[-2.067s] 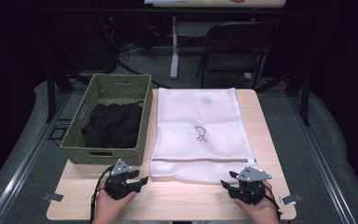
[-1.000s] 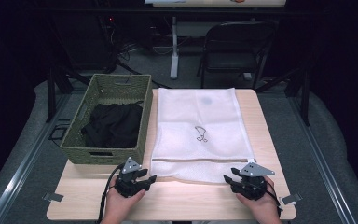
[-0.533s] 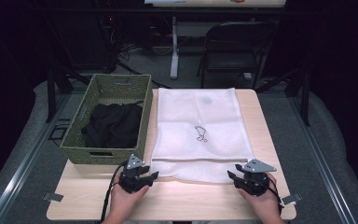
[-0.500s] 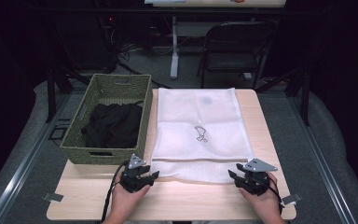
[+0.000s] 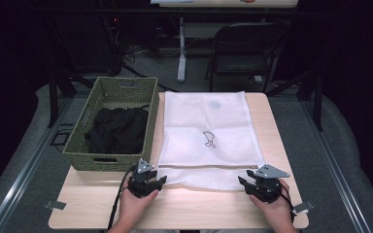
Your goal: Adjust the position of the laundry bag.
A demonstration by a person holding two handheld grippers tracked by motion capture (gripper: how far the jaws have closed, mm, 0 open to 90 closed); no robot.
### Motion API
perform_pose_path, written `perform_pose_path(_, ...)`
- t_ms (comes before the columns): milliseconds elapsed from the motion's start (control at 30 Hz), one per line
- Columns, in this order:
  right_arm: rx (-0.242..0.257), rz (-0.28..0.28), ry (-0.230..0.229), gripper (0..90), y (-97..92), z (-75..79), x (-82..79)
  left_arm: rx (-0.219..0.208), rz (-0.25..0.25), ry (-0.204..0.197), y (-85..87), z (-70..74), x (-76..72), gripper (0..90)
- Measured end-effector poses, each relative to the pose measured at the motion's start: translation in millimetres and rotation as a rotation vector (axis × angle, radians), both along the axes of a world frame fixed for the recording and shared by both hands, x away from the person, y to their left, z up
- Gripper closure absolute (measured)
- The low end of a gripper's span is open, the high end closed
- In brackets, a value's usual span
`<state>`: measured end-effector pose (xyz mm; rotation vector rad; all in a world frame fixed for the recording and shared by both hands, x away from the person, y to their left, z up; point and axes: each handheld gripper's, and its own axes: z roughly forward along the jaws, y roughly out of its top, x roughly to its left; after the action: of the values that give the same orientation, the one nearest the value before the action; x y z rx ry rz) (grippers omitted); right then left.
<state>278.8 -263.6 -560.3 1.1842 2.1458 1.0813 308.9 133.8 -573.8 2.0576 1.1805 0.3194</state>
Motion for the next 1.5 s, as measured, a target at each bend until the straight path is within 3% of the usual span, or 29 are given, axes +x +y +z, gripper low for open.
perform_pose_path(167,0.008,-0.018,0.011,55.1,-5.4,-0.2,1.5,0.036,-0.014,0.006,-0.4,-4.1,0.7,51.4)
perform_pose_path(333,-0.005,-0.039,0.007,54.6,-12.9,1.0,3.4,0.020,-0.007,0.011,-0.8,-6.1,0.7,50.4)
perform_pose_path(567,-0.022,-0.110,0.033,54.0,-35.1,0.1,9.0,0.033,-0.025,-0.001,-0.6,-6.4,0.5,51.8)
perform_pose_path(700,-0.012,-0.162,0.071,53.8,-47.1,-2.6,12.1,0.033,-0.028,0.003,0.1,-6.3,0.5,52.7)
perform_pose_path(933,-0.030,-0.186,0.088,53.9,-54.3,-2.7,12.1,0.035,-0.026,-0.006,-0.3,-6.7,0.3,53.1)
perform_pose_path(1233,-0.005,-0.226,0.170,53.9,-64.6,-9.8,14.9,0.050,-0.030,-0.017,-1.6,-6.8,-0.6,54.7)
perform_pose_path(1500,0.008,-0.229,0.197,56.1,-65.0,-14.8,16.1,0.059,-0.035,-0.018,-3.0,-6.4,-1.7,59.5)
